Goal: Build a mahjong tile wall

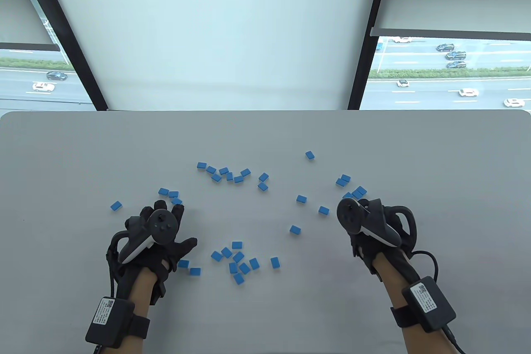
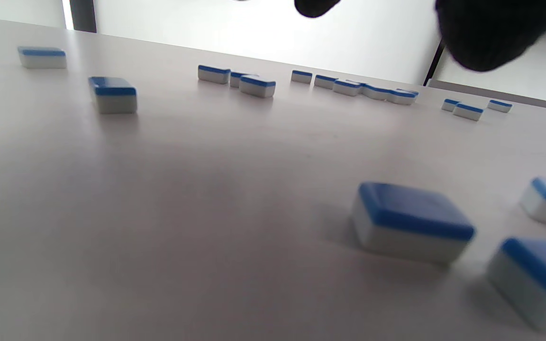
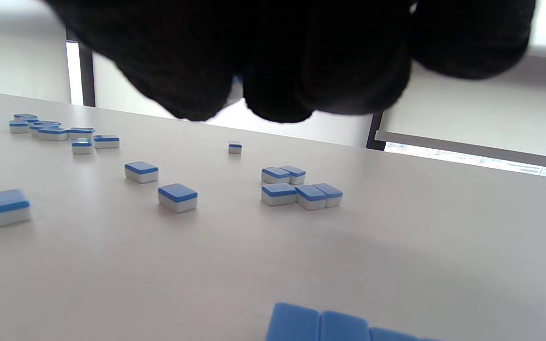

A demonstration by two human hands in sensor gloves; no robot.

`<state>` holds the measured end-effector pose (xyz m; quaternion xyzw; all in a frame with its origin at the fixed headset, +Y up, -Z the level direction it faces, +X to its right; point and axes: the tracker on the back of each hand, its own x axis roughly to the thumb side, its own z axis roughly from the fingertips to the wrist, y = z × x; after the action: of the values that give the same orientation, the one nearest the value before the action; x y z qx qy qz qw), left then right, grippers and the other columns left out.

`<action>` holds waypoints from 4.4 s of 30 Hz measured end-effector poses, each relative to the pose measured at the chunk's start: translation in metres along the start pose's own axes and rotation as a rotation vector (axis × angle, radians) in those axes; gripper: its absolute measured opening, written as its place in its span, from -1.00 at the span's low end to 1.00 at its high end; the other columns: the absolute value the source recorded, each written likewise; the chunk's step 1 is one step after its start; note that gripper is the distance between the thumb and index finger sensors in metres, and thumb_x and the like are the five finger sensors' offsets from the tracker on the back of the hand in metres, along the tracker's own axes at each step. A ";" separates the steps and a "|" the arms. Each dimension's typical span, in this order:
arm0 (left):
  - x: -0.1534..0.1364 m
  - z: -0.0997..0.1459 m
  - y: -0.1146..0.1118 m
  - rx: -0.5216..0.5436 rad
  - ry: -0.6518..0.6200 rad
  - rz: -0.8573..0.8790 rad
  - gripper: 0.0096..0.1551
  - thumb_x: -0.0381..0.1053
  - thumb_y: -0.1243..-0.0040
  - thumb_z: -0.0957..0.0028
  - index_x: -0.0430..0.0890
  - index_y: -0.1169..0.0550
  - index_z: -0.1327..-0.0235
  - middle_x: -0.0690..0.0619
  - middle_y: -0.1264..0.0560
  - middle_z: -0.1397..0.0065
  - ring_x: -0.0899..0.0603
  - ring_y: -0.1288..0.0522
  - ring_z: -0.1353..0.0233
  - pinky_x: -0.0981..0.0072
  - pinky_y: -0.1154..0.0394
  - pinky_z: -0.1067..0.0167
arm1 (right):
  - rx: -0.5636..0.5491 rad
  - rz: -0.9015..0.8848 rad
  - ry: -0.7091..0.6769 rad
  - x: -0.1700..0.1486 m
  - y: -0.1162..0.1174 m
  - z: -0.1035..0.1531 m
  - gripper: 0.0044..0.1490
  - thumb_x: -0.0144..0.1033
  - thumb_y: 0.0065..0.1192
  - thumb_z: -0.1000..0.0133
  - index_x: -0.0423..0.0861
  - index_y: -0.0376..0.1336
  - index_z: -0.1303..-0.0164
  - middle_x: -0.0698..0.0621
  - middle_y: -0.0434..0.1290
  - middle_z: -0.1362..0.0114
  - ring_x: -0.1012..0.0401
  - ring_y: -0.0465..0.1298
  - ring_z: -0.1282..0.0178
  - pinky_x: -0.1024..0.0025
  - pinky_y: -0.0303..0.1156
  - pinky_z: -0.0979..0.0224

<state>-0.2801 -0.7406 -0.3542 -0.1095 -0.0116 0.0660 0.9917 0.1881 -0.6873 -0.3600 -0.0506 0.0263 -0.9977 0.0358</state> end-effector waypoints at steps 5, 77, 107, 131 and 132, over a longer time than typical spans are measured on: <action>-0.002 -0.001 -0.002 -0.009 0.011 -0.005 0.11 0.54 -0.07 0.17 0.19 -0.01 -0.62 -0.07 0.14 -0.72 -0.44 0.14 -0.65 -0.59 0.13 -0.37 | 0.006 -0.029 0.049 -0.023 0.014 0.010 -0.27 -0.16 0.49 0.13 0.01 0.29 -0.28 0.03 0.52 -0.13 0.09 0.60 0.18 0.07 0.54 -0.01; -0.002 -0.002 0.000 -0.005 -0.029 0.049 0.10 0.53 -0.09 0.17 0.18 -0.05 -0.62 -0.07 0.09 -0.72 -0.42 0.09 -0.66 -0.57 0.07 -0.40 | 0.403 0.136 0.041 0.078 0.049 -0.089 -0.24 -0.23 0.45 0.11 -0.05 0.19 -0.30 0.05 0.50 -0.10 0.09 0.61 0.19 0.06 0.54 -0.07; -0.003 0.000 0.000 -0.010 -0.010 0.036 0.10 0.53 -0.08 0.17 0.18 -0.05 -0.62 -0.06 0.09 -0.73 -0.43 0.09 -0.66 -0.57 0.08 -0.39 | -0.021 -0.208 0.122 -0.051 0.007 0.019 -0.25 -0.18 0.42 0.08 0.05 0.18 -0.33 0.05 0.46 -0.14 0.08 0.58 0.14 0.05 0.50 -0.09; -0.009 0.001 0.002 -0.014 -0.001 0.075 0.10 0.53 -0.08 0.17 0.18 -0.05 -0.62 -0.06 0.09 -0.72 -0.43 0.09 -0.65 -0.57 0.08 -0.39 | 0.255 0.011 0.116 -0.036 0.052 0.015 -0.27 -0.27 0.45 0.10 0.01 0.23 -0.31 0.03 0.44 -0.17 0.07 0.57 0.10 0.03 0.49 -0.12; -0.008 0.001 0.002 -0.013 -0.002 0.074 0.10 0.53 -0.08 0.17 0.18 -0.05 -0.62 -0.06 0.09 -0.72 -0.43 0.09 -0.65 -0.57 0.08 -0.39 | 0.256 0.010 0.115 -0.036 0.052 0.015 -0.27 -0.27 0.45 0.10 0.01 0.23 -0.31 0.03 0.44 -0.17 0.07 0.57 0.10 0.03 0.49 -0.12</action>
<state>-0.2888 -0.7396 -0.3533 -0.1161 -0.0088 0.1028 0.9879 0.2286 -0.7375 -0.3519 0.0117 -0.0988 -0.9940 0.0453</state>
